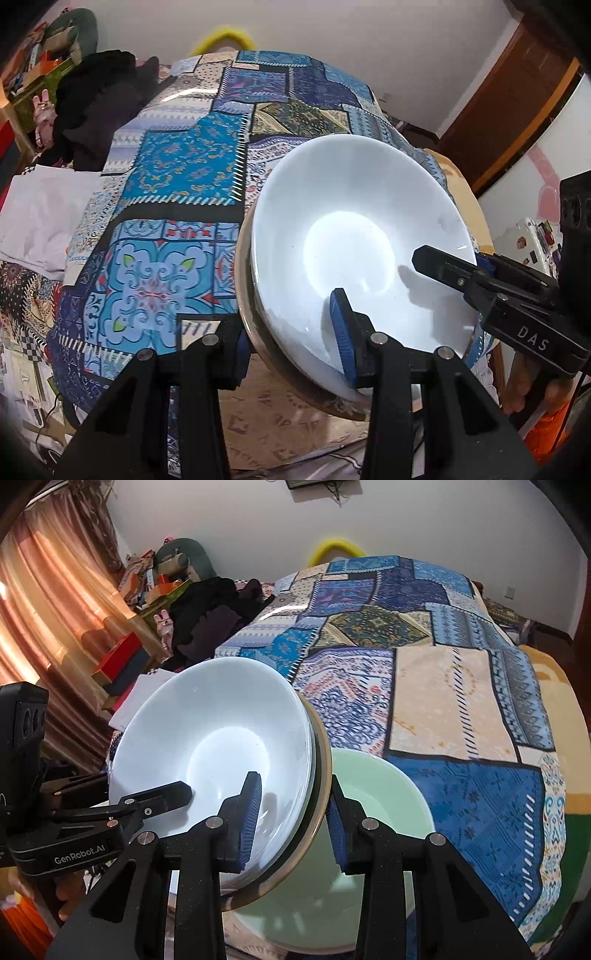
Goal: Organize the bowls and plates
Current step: 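Lower the white bowl into the light green bowl with both tools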
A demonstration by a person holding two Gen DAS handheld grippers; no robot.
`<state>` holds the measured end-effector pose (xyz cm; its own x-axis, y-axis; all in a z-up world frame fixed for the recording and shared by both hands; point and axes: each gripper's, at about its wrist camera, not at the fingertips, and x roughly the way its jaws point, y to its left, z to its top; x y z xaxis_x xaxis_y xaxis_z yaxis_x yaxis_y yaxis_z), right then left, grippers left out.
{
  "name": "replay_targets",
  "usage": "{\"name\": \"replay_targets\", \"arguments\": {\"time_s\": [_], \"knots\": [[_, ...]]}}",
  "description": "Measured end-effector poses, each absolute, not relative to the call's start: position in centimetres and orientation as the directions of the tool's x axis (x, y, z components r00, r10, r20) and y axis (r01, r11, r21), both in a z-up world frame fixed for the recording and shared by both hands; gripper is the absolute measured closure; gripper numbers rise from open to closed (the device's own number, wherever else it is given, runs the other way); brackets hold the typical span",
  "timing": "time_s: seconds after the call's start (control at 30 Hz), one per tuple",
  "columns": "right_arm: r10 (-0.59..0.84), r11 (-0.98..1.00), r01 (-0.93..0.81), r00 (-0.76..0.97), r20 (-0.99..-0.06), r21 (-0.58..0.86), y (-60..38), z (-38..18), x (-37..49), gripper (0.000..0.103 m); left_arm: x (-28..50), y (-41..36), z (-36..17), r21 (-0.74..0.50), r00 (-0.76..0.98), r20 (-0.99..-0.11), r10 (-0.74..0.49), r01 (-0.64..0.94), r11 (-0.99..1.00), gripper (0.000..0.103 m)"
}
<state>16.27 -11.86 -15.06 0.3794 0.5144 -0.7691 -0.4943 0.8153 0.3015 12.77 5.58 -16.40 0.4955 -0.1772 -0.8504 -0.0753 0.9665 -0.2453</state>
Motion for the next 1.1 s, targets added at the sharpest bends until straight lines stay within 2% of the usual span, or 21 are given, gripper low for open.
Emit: {"name": "replay_targets", "arguments": {"time_s": [1.1], "knots": [[0.468,0.859,-0.391,0.338,-0.817,0.330,-17.2,-18.7,16.6,0.072,15.5,0.5,-20.6,-0.220,0.385,-0.901,-0.202,-0.004,0.975,0.064]]}}
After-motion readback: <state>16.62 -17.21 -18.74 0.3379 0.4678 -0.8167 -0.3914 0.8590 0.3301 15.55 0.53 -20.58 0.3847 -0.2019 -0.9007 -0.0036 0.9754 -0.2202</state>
